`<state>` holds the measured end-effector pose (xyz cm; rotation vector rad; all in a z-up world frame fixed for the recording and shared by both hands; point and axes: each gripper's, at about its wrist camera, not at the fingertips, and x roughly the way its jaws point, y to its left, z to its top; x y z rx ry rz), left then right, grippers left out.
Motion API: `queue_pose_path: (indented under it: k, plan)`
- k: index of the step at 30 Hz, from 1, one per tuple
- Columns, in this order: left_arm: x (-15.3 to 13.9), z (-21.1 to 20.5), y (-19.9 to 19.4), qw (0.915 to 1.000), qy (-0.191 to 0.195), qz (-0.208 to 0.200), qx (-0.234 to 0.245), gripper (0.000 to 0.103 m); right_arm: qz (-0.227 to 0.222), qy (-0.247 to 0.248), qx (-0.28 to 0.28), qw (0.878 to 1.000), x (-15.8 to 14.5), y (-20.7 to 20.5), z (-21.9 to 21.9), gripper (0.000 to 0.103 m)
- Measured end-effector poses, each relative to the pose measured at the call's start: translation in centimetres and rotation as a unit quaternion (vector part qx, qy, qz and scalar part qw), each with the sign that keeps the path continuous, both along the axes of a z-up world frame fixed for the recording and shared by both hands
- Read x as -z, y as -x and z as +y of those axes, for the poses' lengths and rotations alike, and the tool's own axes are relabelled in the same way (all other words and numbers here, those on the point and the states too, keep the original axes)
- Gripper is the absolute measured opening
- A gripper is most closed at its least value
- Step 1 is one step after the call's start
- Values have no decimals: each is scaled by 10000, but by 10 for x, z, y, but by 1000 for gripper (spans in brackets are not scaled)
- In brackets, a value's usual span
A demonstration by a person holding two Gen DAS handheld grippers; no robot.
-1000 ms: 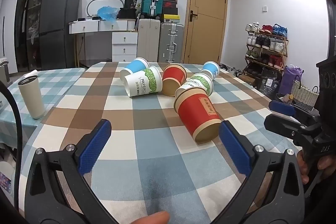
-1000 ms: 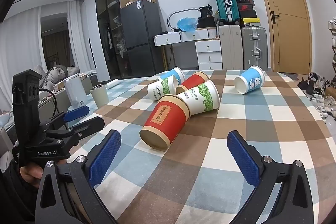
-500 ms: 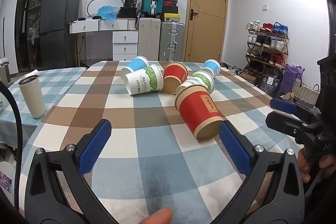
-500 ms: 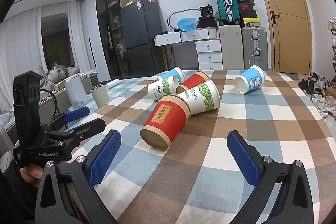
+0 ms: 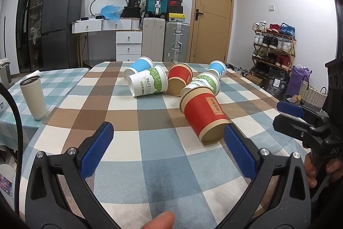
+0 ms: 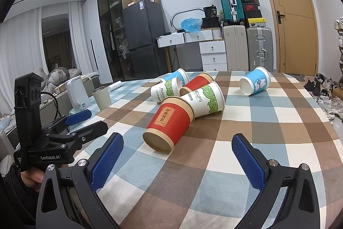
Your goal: Flip cup upright
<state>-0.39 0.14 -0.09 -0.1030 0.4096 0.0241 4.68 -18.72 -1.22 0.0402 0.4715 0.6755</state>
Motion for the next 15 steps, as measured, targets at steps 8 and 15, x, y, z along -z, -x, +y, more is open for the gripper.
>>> queue_pose_path:
  k: [8, 15]
  plan:
    - [3, 6, -1, 10000, -16, -6, 18, 102, 14, -10, 13, 10000, 0, 0, 0, 103]
    - [3, 7, 0, 10000, -41, -40, 27, 102, 17, -14, 10, 10000, -1, 1, 0, 103]
